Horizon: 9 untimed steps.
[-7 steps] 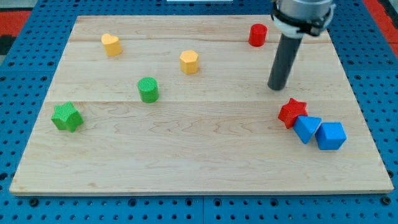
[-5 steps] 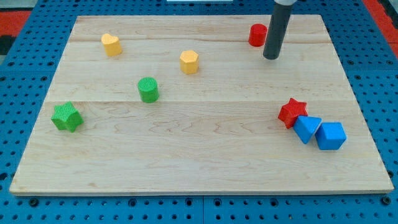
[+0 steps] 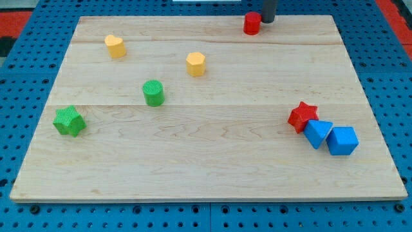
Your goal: Push the red circle towards left side of the red star
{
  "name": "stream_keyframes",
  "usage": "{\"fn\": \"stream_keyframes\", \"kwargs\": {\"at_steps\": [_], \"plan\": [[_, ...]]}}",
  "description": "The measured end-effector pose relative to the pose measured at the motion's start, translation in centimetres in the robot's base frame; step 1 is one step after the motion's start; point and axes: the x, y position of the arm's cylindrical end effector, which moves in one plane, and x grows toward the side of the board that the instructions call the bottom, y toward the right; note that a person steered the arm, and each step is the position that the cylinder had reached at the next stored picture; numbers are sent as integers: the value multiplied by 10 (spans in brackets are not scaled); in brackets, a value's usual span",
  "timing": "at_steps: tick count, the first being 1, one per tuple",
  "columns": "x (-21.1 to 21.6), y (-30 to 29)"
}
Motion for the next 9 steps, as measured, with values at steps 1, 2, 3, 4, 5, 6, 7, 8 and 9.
{"fn": "stream_keyframes", "kwargs": {"at_steps": [1, 2, 3, 4, 5, 6, 7, 8, 9], "plan": [[-4, -29], [-1, -56], [9, -79], [30, -88], [59, -85], [90, -85], [119, -85], [146, -85], [168, -96]]}}
